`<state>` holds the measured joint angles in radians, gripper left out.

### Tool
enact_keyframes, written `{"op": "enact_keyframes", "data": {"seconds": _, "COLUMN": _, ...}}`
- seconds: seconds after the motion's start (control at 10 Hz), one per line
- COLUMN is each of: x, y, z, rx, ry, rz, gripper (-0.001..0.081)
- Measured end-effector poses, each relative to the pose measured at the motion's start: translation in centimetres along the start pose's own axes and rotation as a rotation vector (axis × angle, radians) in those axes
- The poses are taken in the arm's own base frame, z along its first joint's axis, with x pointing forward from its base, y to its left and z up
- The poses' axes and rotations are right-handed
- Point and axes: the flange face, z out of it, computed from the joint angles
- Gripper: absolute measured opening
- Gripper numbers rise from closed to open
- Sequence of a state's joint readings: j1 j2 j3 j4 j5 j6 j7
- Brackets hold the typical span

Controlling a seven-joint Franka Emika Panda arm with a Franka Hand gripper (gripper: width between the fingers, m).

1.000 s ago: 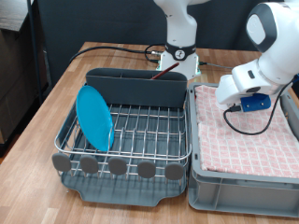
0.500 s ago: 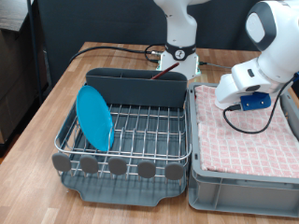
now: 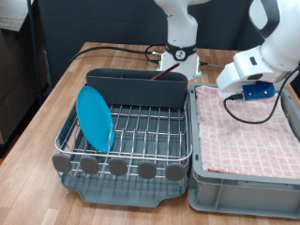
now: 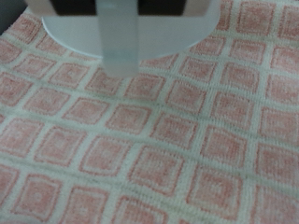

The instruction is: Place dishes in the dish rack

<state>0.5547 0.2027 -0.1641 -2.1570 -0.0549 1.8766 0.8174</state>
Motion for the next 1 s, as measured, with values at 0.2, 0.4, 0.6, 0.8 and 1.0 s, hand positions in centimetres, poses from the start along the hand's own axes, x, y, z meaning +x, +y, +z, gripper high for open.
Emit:
{"op": "enact_keyframes", "data": {"seconds": 0.2, "x": 0.3, "y": 1.1, "z": -2.2, "rx": 0.026, "ry": 0.050, "rz": 0.070, "gripper": 0.0073}}
{"op": "enact_keyframes", "data": {"seconds": 0.4, "x": 1.1, "y": 2.8, "z": -5.4, "rx": 0.041, "ry": 0.216, "rz": 0.176, "gripper": 0.0073}}
{"op": "enact_keyframes", "data": {"seconds": 0.6, "x": 1.6, "y": 4.3, "z": -7.5, "rx": 0.098, "ry": 0.381, "rz": 0.297, "gripper": 0.0073}}
{"op": "enact_keyframes", "data": {"seconds": 0.8, "x": 1.7, "y": 4.2, "z": -7.3, "rx": 0.090, "ry": 0.365, "rz": 0.270, "gripper": 0.0073}}
{"op": "enact_keyframes", "data": {"seconds": 1.0, "x": 3.4, "y": 4.2, "z": -8.2, "rx": 0.173, "ry": 0.401, "rz": 0.268, "gripper": 0.0073}}
